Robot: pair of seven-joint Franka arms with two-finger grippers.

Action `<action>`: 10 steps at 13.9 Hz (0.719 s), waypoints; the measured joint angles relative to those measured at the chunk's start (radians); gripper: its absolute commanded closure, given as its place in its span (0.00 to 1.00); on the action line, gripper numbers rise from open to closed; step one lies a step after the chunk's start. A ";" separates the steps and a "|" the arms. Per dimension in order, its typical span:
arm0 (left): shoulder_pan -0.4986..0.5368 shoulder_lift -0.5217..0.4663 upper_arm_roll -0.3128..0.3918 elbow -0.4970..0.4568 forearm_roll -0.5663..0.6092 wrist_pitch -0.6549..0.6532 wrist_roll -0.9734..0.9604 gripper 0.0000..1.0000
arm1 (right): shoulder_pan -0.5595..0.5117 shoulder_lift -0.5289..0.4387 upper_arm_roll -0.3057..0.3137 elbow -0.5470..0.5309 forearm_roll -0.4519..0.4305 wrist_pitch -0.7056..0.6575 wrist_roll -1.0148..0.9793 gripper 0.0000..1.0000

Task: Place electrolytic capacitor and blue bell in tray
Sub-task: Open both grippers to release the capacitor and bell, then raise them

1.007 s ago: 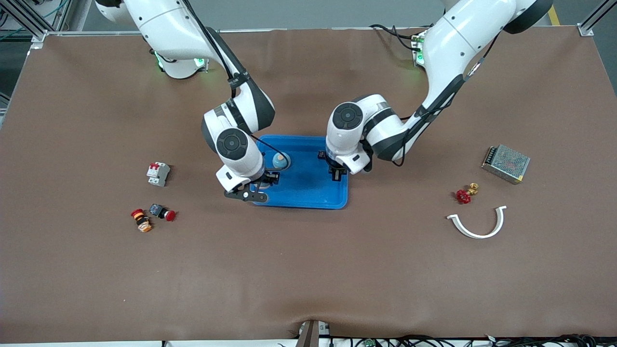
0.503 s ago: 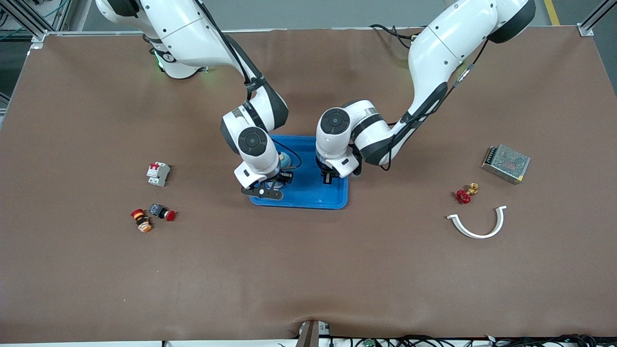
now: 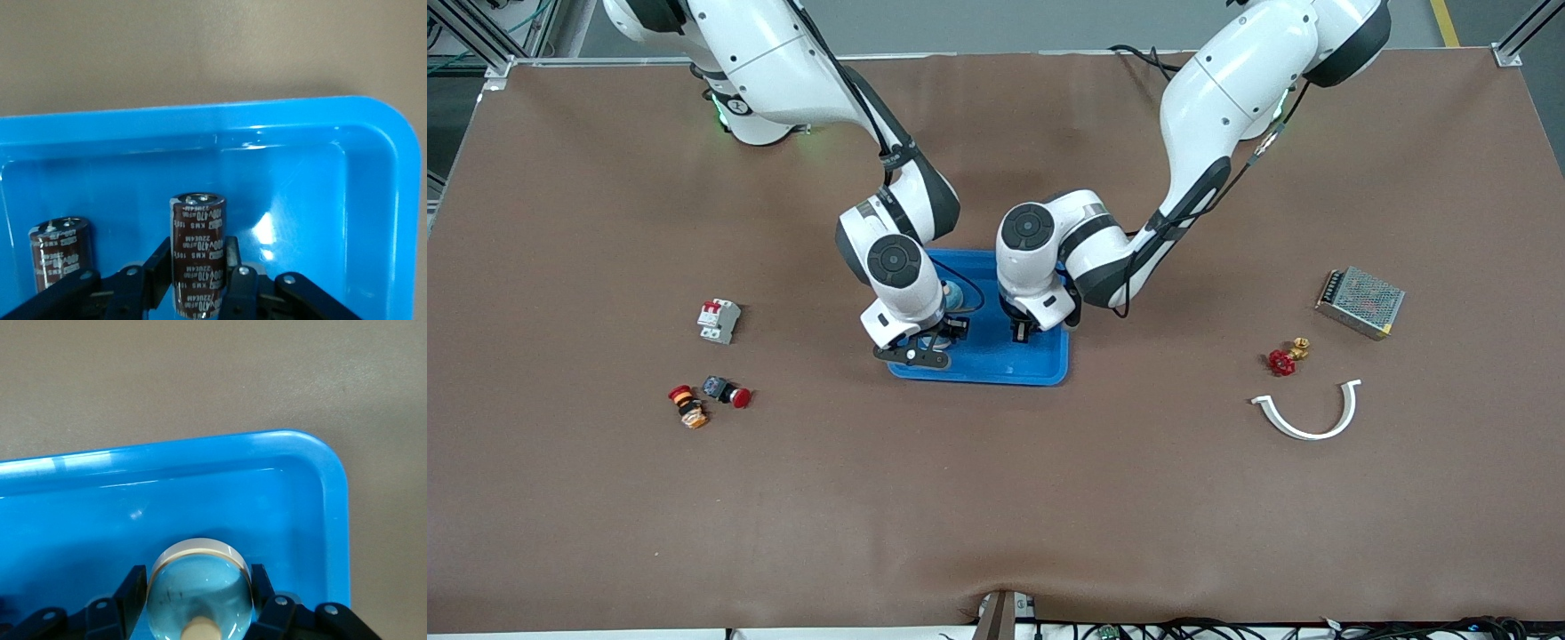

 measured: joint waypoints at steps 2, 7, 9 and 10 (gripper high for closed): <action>-0.022 0.009 0.023 0.012 0.000 0.000 0.000 1.00 | 0.000 0.000 0.000 0.001 0.000 0.000 0.000 0.00; -0.041 0.020 0.037 0.031 0.000 0.000 0.000 1.00 | 0.000 -0.016 0.000 0.021 0.000 -0.040 0.000 0.00; -0.042 0.021 0.038 0.032 0.000 0.000 0.000 0.47 | 0.000 -0.068 -0.004 0.038 0.000 -0.122 0.000 0.00; -0.042 0.021 0.038 0.033 0.000 0.000 0.002 0.00 | -0.001 -0.109 -0.008 0.045 0.000 -0.174 -0.001 0.00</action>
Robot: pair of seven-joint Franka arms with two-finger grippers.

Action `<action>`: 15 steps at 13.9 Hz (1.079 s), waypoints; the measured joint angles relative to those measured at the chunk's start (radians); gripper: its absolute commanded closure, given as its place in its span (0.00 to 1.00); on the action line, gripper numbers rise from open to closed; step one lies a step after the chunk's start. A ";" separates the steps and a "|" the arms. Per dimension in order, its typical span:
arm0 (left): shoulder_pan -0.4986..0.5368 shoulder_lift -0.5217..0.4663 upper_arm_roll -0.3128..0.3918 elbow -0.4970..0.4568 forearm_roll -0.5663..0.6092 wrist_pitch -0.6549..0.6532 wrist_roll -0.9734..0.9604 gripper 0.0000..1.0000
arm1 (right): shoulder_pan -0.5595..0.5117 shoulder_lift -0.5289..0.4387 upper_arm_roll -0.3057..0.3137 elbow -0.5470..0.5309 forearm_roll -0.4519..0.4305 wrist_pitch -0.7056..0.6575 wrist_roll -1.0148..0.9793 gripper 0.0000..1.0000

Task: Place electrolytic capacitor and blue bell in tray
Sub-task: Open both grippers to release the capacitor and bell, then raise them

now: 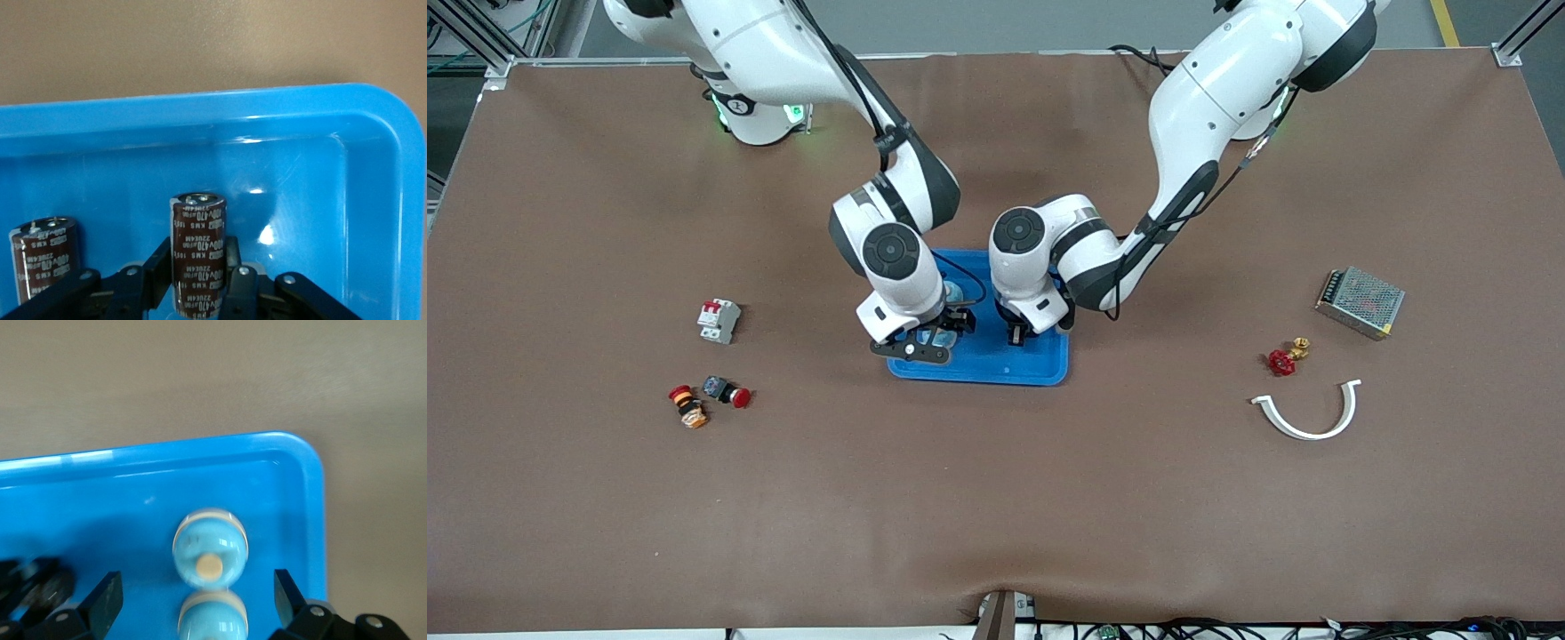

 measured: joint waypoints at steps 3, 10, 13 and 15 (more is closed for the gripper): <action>0.000 0.001 0.001 0.005 0.001 0.000 0.038 0.00 | -0.014 -0.165 -0.014 0.011 0.000 -0.182 -0.004 0.00; 0.001 -0.004 -0.001 0.049 0.001 -0.067 0.043 0.00 | -0.139 -0.574 -0.023 -0.114 -0.030 -0.432 -0.195 0.00; 0.007 -0.017 -0.010 0.081 -0.001 -0.128 0.049 0.00 | -0.247 -0.715 -0.026 -0.211 -0.087 -0.472 -0.344 0.00; 0.028 -0.031 -0.023 0.088 -0.019 -0.158 0.093 0.00 | -0.367 -0.751 -0.028 -0.230 -0.095 -0.477 -0.484 0.00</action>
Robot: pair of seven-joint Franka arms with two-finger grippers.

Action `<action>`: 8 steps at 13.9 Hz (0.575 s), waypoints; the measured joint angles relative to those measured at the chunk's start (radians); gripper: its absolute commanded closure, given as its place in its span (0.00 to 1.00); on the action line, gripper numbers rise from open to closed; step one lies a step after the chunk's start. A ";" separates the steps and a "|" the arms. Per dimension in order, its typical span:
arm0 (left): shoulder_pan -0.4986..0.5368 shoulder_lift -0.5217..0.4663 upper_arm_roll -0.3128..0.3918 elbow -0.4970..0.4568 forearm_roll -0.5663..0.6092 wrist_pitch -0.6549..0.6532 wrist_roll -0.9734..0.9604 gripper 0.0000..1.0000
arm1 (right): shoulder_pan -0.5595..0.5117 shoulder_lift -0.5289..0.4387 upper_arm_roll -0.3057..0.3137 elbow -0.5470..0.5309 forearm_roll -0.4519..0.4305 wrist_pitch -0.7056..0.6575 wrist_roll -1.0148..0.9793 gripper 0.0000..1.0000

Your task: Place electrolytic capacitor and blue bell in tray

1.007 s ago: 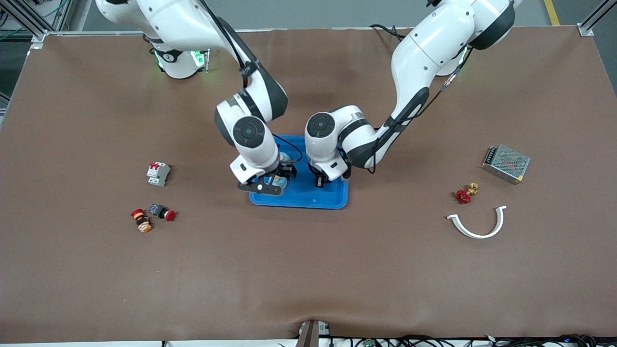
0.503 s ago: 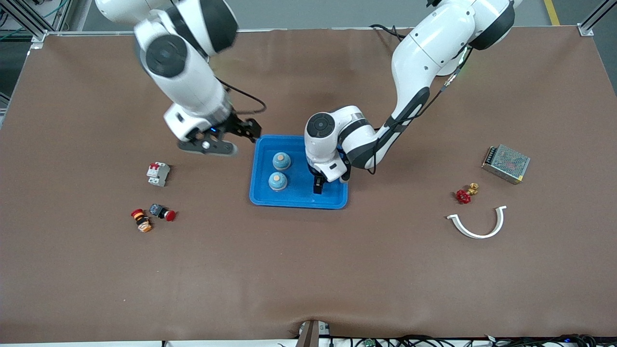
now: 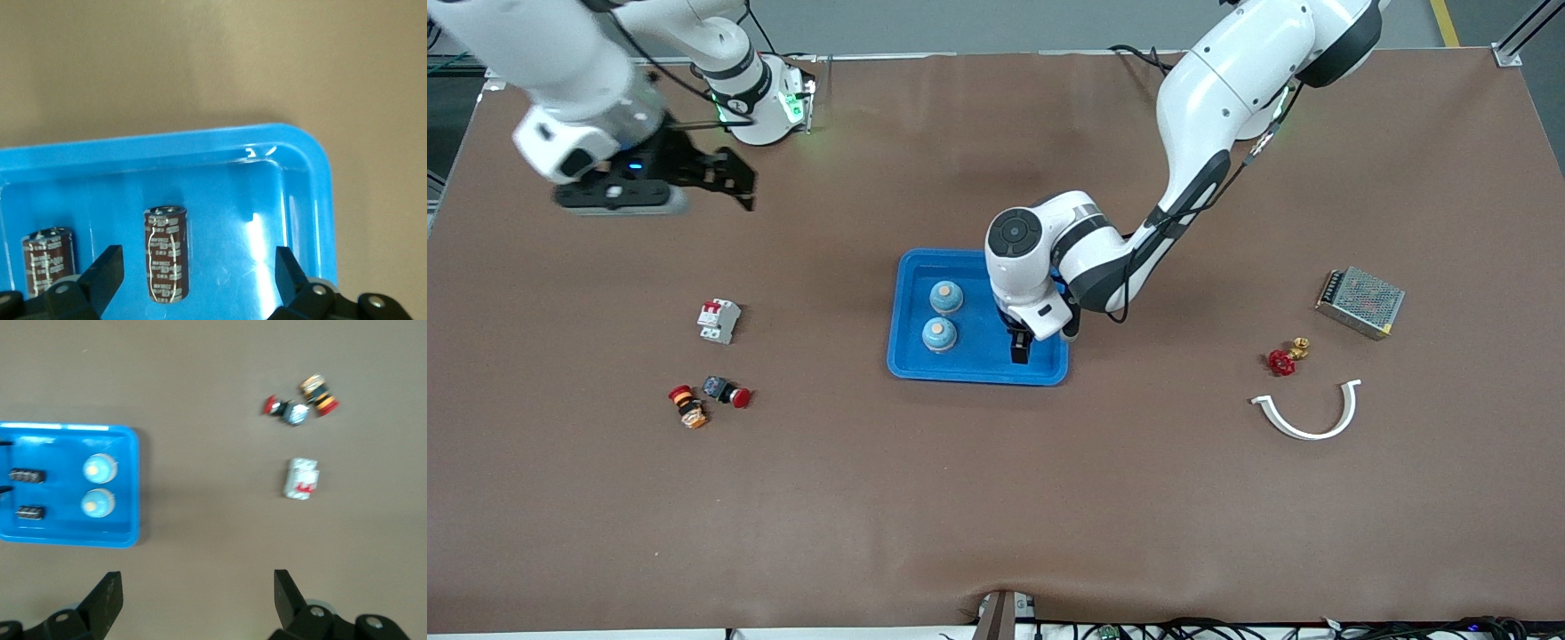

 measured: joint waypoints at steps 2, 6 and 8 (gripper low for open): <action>0.048 -0.015 -0.028 0.003 -0.012 -0.037 0.052 0.00 | -0.128 0.000 -0.003 -0.002 0.000 0.017 -0.119 0.00; 0.257 -0.035 -0.168 0.006 -0.015 -0.112 0.200 0.00 | -0.252 0.052 -0.003 0.030 0.000 0.058 -0.186 0.00; 0.386 -0.044 -0.251 0.006 -0.015 -0.156 0.279 0.00 | -0.270 0.102 0.000 0.119 -0.001 0.039 -0.183 0.00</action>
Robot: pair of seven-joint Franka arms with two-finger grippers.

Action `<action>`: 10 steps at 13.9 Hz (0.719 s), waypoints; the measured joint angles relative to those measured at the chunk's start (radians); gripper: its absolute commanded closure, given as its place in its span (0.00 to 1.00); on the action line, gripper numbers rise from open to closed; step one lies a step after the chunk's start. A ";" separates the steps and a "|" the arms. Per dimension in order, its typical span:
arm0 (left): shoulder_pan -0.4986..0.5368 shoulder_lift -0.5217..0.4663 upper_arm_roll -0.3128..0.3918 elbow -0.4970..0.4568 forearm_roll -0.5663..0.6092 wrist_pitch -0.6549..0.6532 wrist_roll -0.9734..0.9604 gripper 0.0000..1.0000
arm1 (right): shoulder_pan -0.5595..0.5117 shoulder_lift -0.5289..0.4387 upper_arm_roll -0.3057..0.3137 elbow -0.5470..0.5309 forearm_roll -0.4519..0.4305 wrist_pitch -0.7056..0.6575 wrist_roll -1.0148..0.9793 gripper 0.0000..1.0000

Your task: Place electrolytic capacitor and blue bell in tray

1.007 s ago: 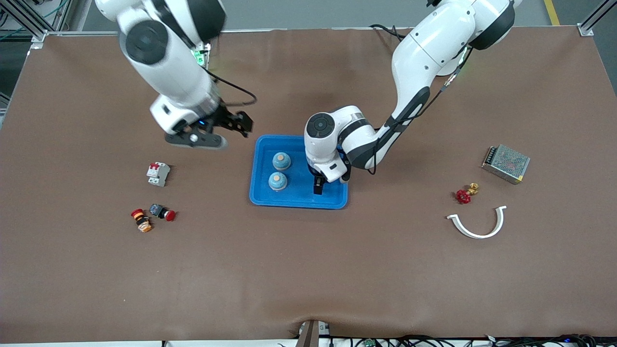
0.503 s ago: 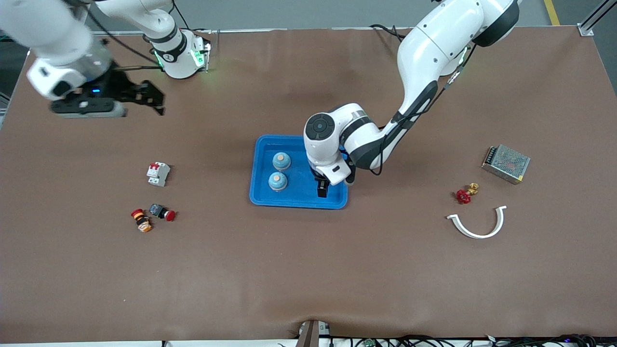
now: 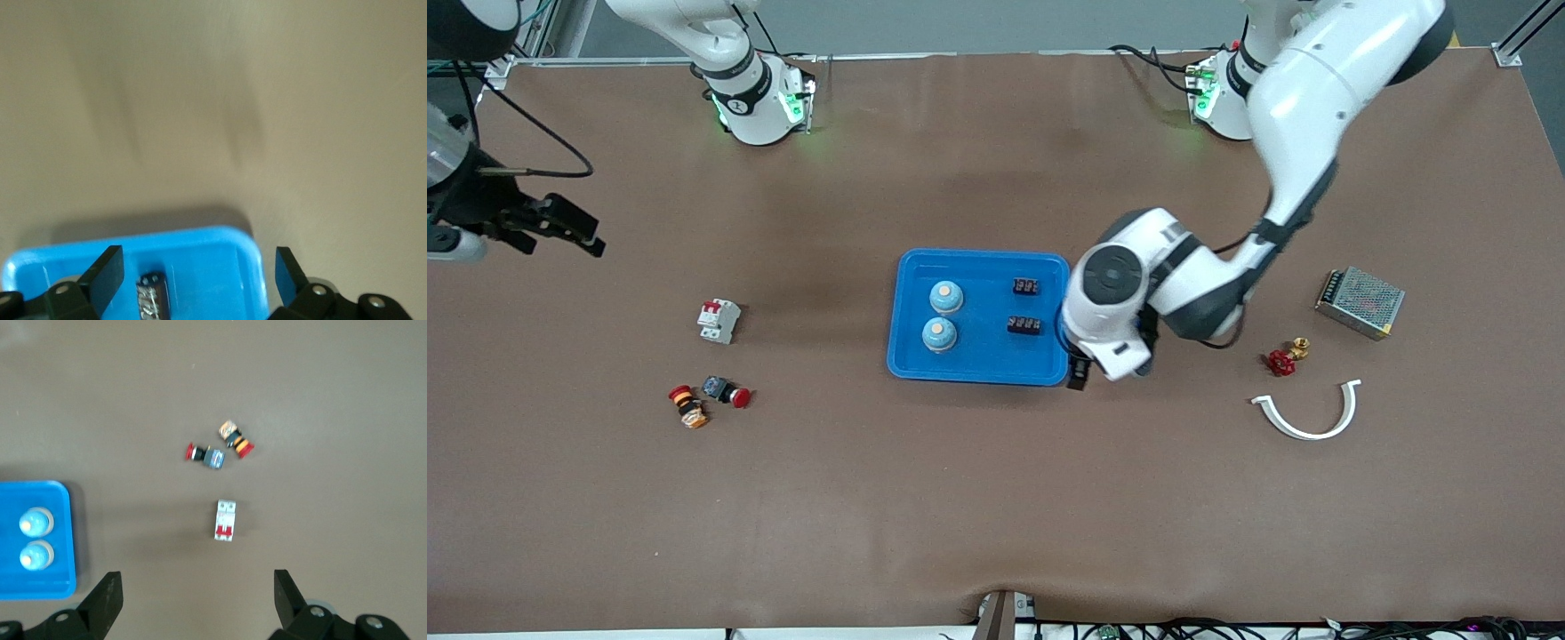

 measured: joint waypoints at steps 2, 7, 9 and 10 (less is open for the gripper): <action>0.094 -0.004 -0.057 0.000 0.000 -0.043 0.068 0.00 | -0.023 0.028 0.000 0.094 0.000 -0.047 -0.001 0.00; 0.218 -0.020 -0.135 0.001 0.000 -0.123 0.184 0.00 | -0.029 0.036 0.015 0.133 -0.007 -0.067 0.000 0.00; 0.242 -0.042 -0.141 0.001 0.000 -0.158 0.227 0.00 | -0.030 0.048 0.015 0.134 -0.013 -0.065 0.001 0.00; 0.253 -0.054 -0.141 0.001 0.000 -0.181 0.253 0.00 | -0.031 0.054 0.014 0.136 -0.013 -0.065 0.001 0.00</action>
